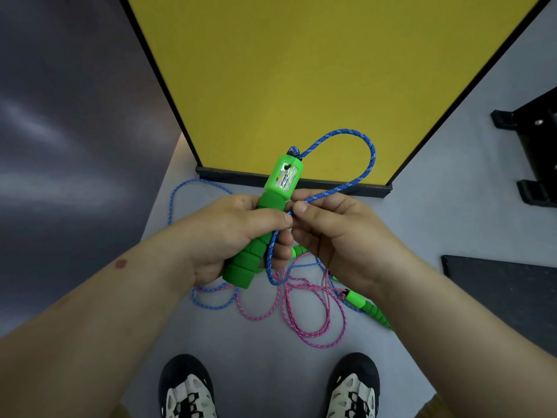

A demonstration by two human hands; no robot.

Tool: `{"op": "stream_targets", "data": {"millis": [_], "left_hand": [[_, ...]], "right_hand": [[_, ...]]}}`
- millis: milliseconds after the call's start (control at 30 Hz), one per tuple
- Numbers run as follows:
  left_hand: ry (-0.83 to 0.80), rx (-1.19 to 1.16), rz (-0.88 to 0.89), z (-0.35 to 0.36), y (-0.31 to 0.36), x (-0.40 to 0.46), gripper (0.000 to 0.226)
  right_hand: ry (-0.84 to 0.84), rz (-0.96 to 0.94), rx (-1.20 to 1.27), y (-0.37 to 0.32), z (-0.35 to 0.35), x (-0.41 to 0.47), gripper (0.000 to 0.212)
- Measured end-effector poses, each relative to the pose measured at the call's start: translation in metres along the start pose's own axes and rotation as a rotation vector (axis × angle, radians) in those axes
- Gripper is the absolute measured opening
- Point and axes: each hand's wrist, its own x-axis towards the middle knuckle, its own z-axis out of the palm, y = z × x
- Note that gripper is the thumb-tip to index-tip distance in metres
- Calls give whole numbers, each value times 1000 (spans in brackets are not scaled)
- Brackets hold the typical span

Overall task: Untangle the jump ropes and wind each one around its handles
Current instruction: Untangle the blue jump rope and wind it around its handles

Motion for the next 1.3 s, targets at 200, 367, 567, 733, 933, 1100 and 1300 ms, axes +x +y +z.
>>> {"op": "stream_targets", "data": {"millis": [200,367,567,733,933,1100,1300], "left_hand": [[10,0,-23,-3,-1,1,10],[0,11,-19,-3,0,1,9],[-23,16,-23,-3,0,0,9],[-29,16,-16,-4,0,0,9],[-24,6,-9,-4,0,0,9],[-35,-11,-9,-4,0,0,9],[-27,14,-9,-5,-1,1,10]], "right_hand": [[133,-33,13,-4,-6,4,12],[230,-91,86,-15,-17,8,6],[296,-138,142,-24,-26,11,7],[242,-75,142,-17,-21,10,9],[93,18,35,-4,-8,4,11],[50,40,7,-1,-5,2,9],[146,-26,62,-10,-10,5,7]]}}
